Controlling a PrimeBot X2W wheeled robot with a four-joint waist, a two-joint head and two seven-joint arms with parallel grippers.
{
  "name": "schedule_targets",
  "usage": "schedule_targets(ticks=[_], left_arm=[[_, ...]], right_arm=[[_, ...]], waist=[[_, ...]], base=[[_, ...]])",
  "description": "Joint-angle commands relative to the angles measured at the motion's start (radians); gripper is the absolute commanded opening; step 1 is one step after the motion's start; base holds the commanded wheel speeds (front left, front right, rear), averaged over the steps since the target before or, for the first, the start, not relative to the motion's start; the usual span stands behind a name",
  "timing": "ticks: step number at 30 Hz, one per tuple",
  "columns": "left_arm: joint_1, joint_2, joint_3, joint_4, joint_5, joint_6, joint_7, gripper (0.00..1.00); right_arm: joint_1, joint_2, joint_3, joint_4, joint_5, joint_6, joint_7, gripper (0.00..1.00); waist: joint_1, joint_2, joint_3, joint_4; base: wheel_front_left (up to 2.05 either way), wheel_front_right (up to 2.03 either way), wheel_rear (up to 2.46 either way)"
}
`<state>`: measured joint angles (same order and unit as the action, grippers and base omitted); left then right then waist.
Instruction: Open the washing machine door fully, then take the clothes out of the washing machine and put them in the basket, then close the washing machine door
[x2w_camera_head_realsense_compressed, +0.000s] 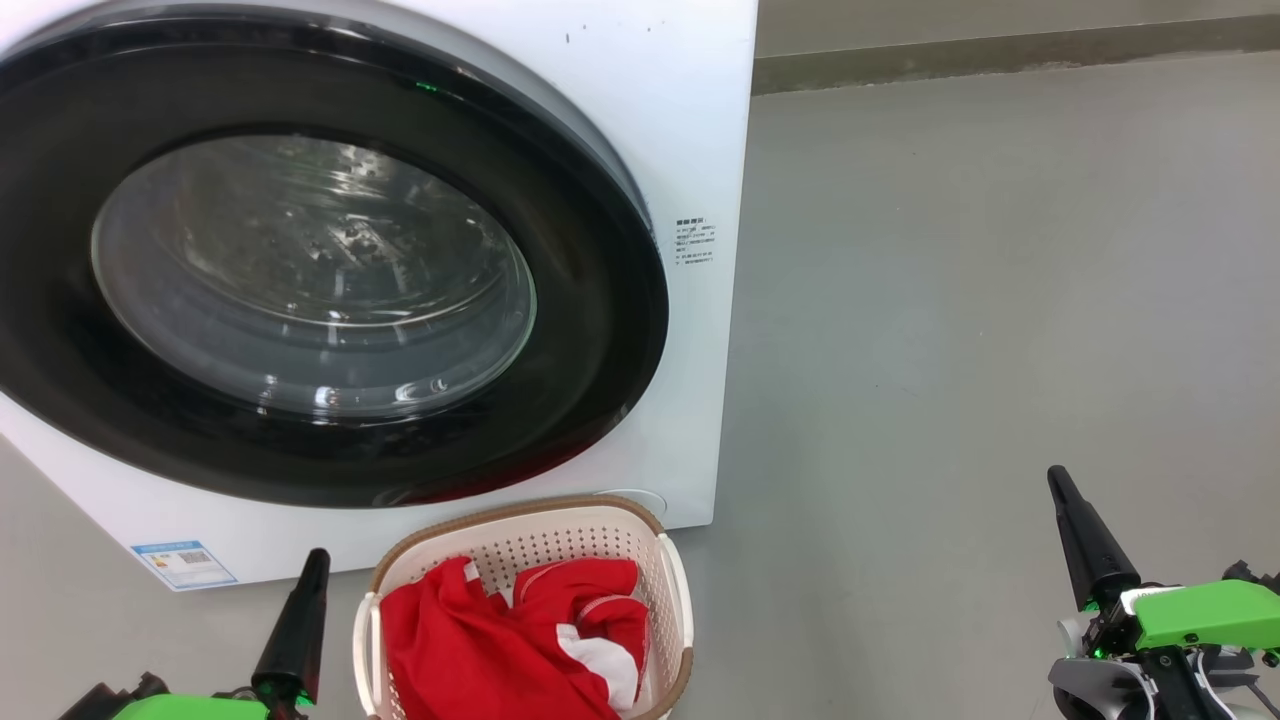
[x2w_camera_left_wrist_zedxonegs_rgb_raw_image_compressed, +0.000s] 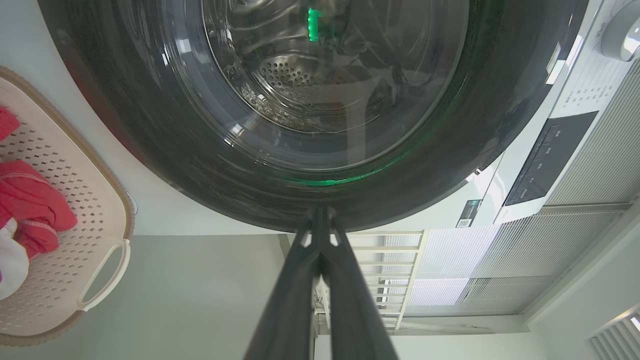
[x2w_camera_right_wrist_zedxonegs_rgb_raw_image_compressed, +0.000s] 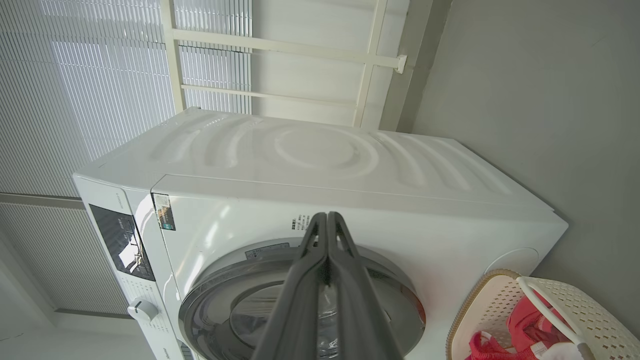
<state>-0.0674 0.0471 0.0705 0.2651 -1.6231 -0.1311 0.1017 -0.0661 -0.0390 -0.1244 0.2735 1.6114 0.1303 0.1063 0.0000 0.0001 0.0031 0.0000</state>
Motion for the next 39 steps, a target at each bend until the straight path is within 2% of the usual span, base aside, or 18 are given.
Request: schedule_targets(ticks=[1,39], left_arm=[[-0.040,0.008,0.037,-0.020,0.010,0.000,0.007,0.00],[-0.040,0.006,0.040,-0.020,0.012,0.000,0.009,0.00]], right_arm=[[-0.042,-0.013,0.012,-0.029,-0.002,0.000,0.006,0.00],[-0.042,-0.012,0.011,-0.029,-0.003,0.000,0.007,0.00]], waist=[[0.0000,-0.0001,0.000,0.000],[0.0000,-0.0001,0.000,0.000]], base=[[0.00,0.00,0.00],[0.00,0.00,0.00]])
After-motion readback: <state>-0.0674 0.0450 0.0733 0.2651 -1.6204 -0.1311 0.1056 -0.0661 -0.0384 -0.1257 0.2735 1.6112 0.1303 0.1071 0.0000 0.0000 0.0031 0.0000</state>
